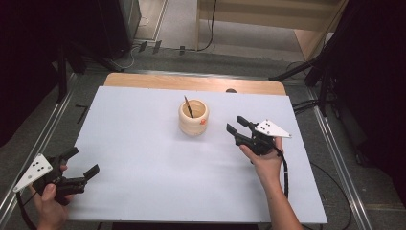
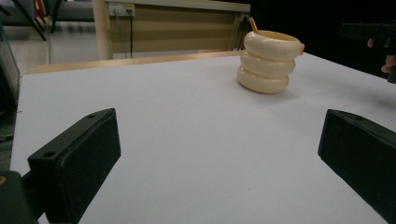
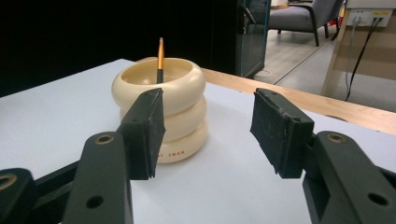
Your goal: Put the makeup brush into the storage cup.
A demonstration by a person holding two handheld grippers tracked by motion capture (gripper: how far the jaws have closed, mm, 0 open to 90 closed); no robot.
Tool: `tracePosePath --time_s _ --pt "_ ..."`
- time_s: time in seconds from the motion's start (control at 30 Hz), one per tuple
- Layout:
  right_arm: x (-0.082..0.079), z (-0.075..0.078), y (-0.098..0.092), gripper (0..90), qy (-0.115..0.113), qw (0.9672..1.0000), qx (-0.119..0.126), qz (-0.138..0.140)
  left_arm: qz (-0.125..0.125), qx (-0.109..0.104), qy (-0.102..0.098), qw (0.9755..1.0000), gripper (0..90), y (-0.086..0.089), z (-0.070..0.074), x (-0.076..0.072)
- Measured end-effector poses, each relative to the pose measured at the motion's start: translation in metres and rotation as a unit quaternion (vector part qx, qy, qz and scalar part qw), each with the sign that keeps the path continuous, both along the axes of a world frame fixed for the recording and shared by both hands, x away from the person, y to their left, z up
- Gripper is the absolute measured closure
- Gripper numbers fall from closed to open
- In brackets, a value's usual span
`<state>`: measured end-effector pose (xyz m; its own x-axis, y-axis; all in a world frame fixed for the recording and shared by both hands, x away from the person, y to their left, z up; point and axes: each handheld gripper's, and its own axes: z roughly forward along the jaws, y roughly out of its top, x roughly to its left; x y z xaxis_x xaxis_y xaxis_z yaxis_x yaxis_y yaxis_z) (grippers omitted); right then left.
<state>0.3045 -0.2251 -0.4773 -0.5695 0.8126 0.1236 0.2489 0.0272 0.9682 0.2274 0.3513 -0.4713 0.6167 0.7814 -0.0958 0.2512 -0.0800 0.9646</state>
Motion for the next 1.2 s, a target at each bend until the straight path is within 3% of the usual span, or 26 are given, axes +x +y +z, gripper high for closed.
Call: tracePosePath --time_s 0.23,0.37,0.43,0.57,0.67,0.77,0.93,1.2 --pt "-0.010 -0.003 -0.011 42.6 0.000 0.9999 0.014 -0.001 -0.001 0.003 0.000 1.0000 0.0 0.000 0.000 0.000" --pt "-0.017 -0.004 -0.016 40.2 -0.009 0.9999 -0.002 -0.006 -0.001 0.003 -0.001 1.0000 0.0 -0.001 0.000 0.000" --pt "-0.022 -0.007 -0.018 40.3 -0.017 0.9998 0.006 -0.004 -0.001 0.003 -0.001 1.0000 0.0 -0.001 0.000 0.000" --pt "-0.028 -0.010 -0.022 39.7 -0.015 0.9999 -0.006 0.005 -0.001 0.003 -0.001 1.0000 0.0 -0.001 0.000 0.000" --pt "-0.034 -0.014 -0.023 40.2 -0.028 0.9996 0.002 0.006 -0.001 0.003 0.000 1.0000 0.0 -0.002 0.000 0.000" --pt "-0.040 -0.016 -0.024 40.5 -0.030 0.9994 -0.013 0.008 -0.001 0.003 0.000 1.0000 0.0 -0.002 0.000 0.000" --pt "-0.047 -0.020 -0.032 39.0 -0.046 0.9988 -0.002 -0.016 -0.001 0.003 -0.001 1.0000 0.0 -0.002 0.000 0.000" --pt "-0.054 -0.023 -0.044 33.5 -0.031 0.9993 -0.001 -0.022 0.000 0.003 0.000 1.0000 0.0 -0.001 0.000 0.000"
